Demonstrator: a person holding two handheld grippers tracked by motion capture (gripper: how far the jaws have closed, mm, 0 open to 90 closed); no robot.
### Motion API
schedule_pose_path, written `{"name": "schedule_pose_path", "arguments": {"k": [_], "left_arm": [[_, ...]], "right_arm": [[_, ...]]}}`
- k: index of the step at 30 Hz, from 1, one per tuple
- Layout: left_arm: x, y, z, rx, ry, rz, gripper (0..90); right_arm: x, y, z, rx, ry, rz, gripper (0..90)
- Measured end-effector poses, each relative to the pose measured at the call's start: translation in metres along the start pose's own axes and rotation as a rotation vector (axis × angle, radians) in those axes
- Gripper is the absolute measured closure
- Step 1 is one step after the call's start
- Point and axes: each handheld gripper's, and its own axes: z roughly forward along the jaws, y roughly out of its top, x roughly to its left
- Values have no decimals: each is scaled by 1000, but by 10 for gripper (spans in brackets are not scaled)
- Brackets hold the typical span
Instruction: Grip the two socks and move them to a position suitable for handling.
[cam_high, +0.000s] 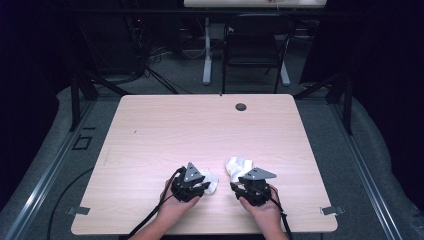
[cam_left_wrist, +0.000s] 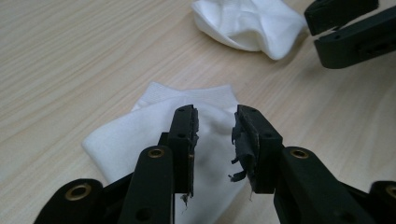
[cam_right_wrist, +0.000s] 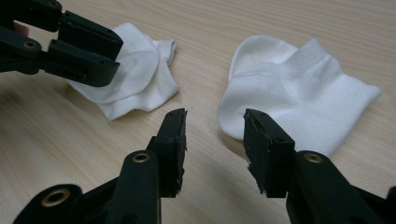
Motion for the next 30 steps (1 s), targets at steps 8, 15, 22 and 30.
{"name": "schedule_pose_path", "arguments": {"k": [8,15,22,30], "left_arm": [[7,-2,9,31,31,-15,711],[6,-6,13,50,2,-13,769],[3,-9,10,49,-41,-16,830],[-4,-13,8,46,-82,-38,858]], "right_arm": [[-1,1,1,4,10,14,587],[0,2,2,10,19,16,585],[4,2,1,7,26,3,583],[13,3,5,22,60,-32,738]]}}
